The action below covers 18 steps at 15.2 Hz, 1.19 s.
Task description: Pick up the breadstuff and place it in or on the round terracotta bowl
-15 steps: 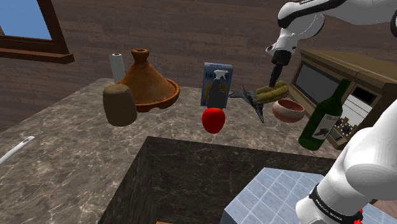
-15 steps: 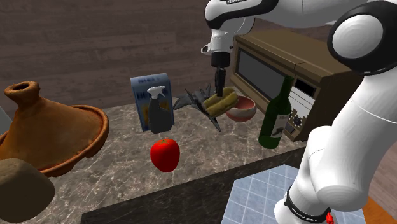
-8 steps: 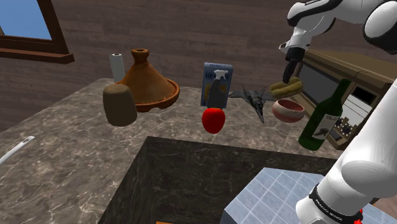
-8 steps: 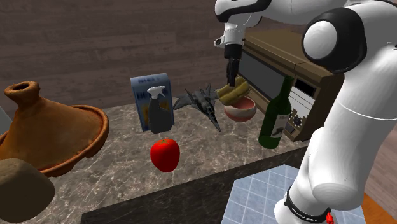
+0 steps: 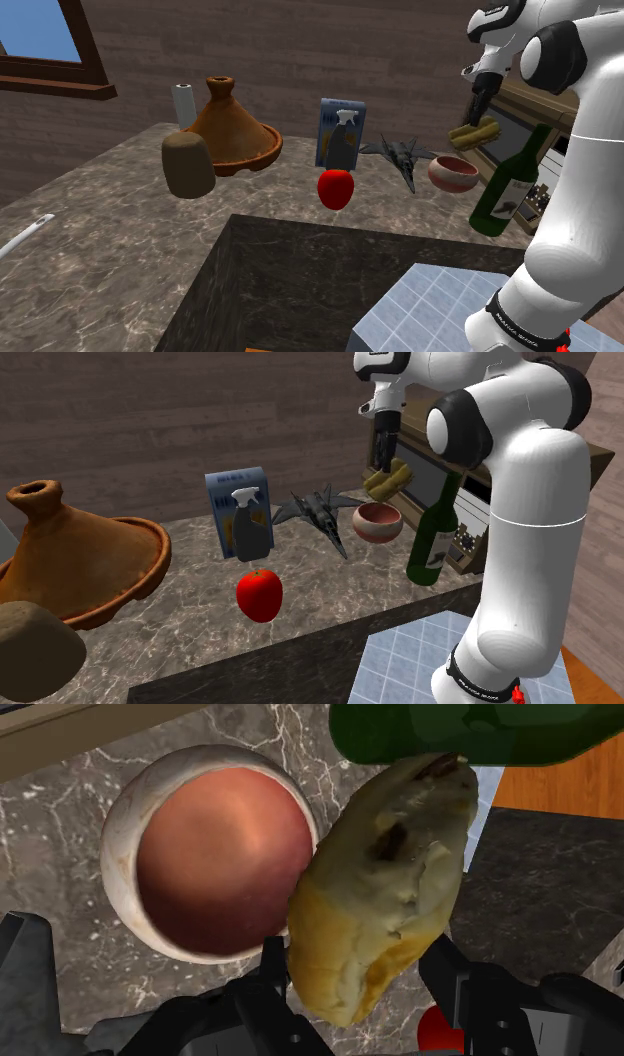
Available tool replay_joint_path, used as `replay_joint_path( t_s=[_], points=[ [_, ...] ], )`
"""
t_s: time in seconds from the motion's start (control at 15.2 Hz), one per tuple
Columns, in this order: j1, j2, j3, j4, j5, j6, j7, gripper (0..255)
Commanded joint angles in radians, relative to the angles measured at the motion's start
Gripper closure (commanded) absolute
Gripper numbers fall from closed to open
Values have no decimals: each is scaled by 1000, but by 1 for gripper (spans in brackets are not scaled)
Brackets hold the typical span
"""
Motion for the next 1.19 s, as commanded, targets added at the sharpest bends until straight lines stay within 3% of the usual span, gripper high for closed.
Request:
replay_joint_path(
  t_s=[0.0,1.12],
  points=[
    [-27,34,-1,32,11,-12,-29,255],
    [-3,53,9,-167,20,194,-64,255]
  ],
)
